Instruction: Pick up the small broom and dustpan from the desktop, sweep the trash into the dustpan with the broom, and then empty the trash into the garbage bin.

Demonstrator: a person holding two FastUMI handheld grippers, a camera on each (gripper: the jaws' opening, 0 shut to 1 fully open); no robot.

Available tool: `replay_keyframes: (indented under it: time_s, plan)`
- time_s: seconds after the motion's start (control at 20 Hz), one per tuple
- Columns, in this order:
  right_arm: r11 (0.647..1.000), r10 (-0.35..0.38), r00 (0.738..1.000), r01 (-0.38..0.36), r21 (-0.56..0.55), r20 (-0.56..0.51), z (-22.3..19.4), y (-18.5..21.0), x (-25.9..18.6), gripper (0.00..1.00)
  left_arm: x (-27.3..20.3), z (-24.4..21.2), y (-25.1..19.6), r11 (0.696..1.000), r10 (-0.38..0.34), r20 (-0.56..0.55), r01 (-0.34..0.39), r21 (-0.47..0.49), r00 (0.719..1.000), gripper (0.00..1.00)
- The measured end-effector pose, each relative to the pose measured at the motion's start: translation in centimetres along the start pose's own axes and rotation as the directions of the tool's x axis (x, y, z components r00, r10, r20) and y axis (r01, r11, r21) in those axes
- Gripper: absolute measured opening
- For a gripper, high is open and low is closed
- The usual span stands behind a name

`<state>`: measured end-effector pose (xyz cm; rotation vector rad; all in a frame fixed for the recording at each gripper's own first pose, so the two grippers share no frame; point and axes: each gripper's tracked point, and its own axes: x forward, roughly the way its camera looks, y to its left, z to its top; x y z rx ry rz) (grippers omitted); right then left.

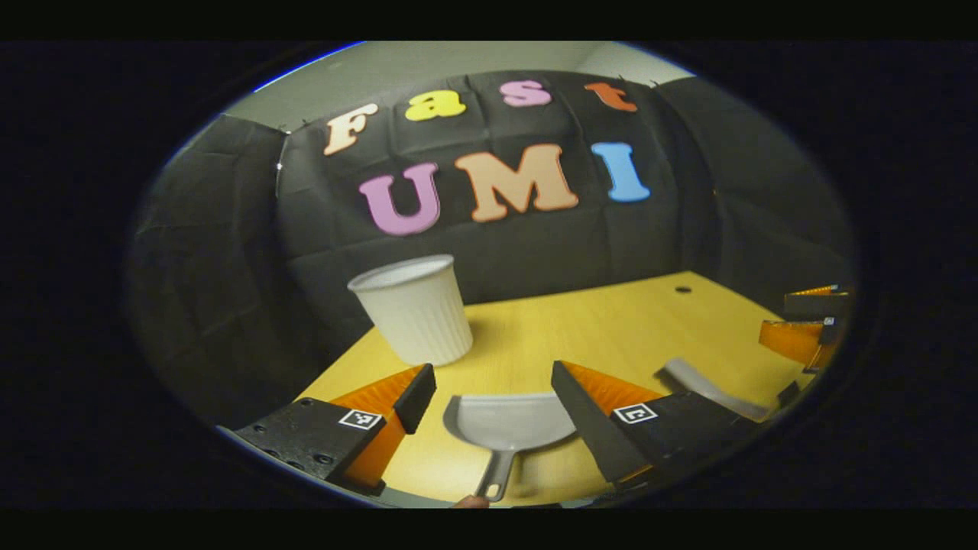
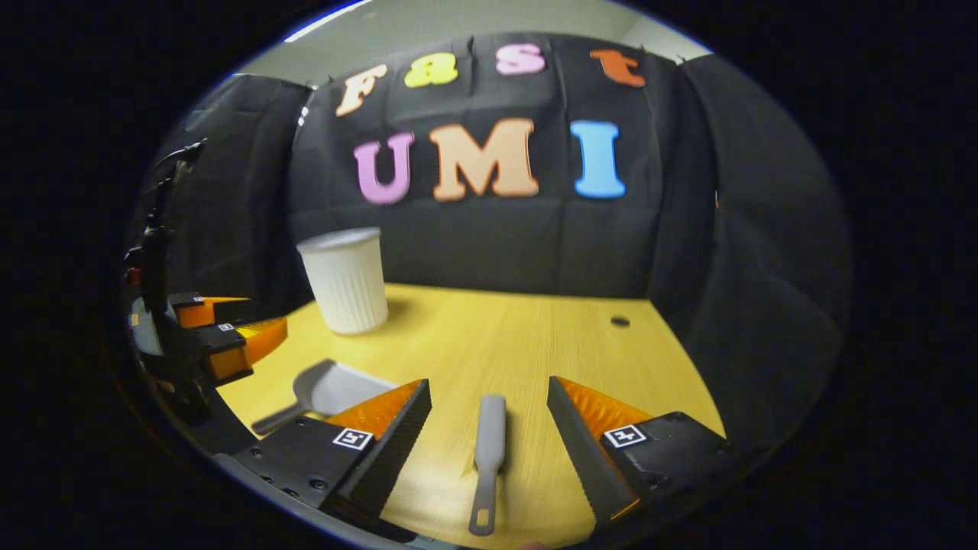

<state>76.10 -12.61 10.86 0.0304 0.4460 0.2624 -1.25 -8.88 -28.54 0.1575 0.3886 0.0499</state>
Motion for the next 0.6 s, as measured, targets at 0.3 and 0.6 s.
replay_keyframes:
  time_s: [0.3, 0.6]
  plan:
    - [0.996, -0.077, 0.979, 0.067, 0.062, 0.189, 9.3, -2.4, -2.4, 0.92, -3.3, 10.0, -5.0, 0.990, -0.125, 0.222, 0.136, -0.032, 0.967, 0.93]
    - [0.986, -0.162, 0.949, 0.146, 0.075, 0.271, 12.6, -2.0, -4.1, 0.93, -2.1, 11.7, -4.3, 0.983, -0.154, 0.278, 0.175, -0.053, 0.948, 1.00]
